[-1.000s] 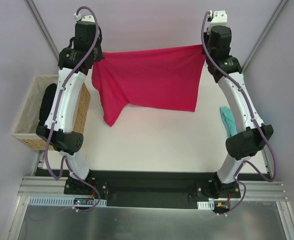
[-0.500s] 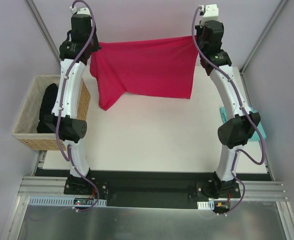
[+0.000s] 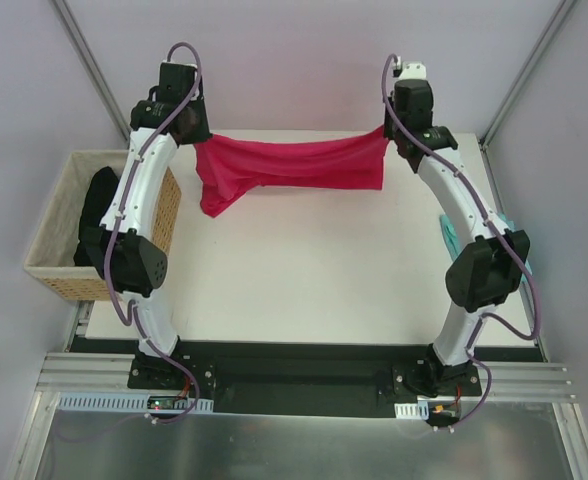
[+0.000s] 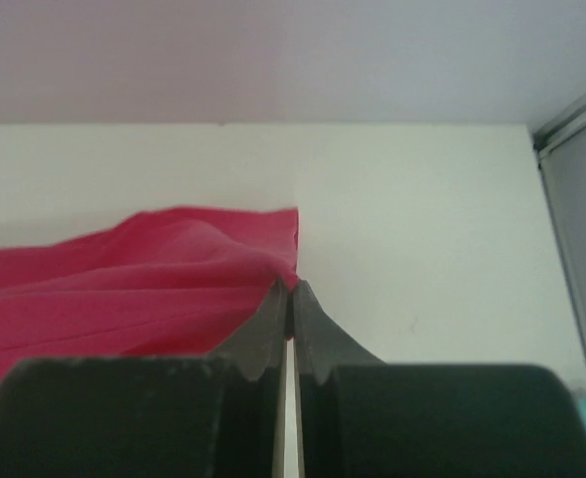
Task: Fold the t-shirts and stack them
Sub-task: Flatten out the tshirt
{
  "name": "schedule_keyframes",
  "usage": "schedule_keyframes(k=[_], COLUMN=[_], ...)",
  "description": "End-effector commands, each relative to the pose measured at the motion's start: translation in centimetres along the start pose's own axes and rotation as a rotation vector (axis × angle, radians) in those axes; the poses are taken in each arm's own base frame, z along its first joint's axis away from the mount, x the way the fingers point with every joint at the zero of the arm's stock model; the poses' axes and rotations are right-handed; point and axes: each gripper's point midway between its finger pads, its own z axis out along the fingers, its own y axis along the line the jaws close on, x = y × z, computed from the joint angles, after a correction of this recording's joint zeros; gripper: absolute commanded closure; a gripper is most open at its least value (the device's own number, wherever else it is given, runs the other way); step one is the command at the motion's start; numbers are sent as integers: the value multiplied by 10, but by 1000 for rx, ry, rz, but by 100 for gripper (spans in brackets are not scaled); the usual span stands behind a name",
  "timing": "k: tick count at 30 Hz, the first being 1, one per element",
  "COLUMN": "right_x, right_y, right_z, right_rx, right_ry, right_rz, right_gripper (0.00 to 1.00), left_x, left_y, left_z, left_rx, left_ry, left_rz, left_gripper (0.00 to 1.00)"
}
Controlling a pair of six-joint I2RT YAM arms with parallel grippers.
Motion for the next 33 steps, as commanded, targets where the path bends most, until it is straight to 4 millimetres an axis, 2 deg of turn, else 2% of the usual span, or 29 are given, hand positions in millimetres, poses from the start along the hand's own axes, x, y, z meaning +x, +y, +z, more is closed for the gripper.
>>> schedule_keyframes(k=[1,6,11,17,22,29,30,31,32,33], right_x=[7,39,57,81,113,159,163,169,176,180], right_y=[15,35,54,57,54,52,52,52,52,53], right_z=[-48,-66,-86,-105,-122,-140,-142,-141,-145,-145], right_rx=[-55,-106,-156,-174,-168,-135,-133,-124,-120,-115], right_ry=[14,91,133,208,296,436,453,476,504,519], right_rz=[88,90,75,65,77,58,54,52,41,34], right_gripper=[100,99,99,99,99,99,96,87,82,70], left_x=[5,28,57,101,145,196,202,213,220,227], left_y=[-2,-3,-10,-18,-21,-26,-27,-28,-29,-29], left_z=[-44,-46,-53,-62,-68,-79,-81,-84,-85,-86], left_rx=[50,60,75,77,68,90,95,100,103,104], left_ry=[7,77,182,322,444,596,616,658,686,714], left_rz=[-41,-40,0,88,133,163,168,176,181,185], left_gripper=[100,100,100,100,100,100,100,100,93,85])
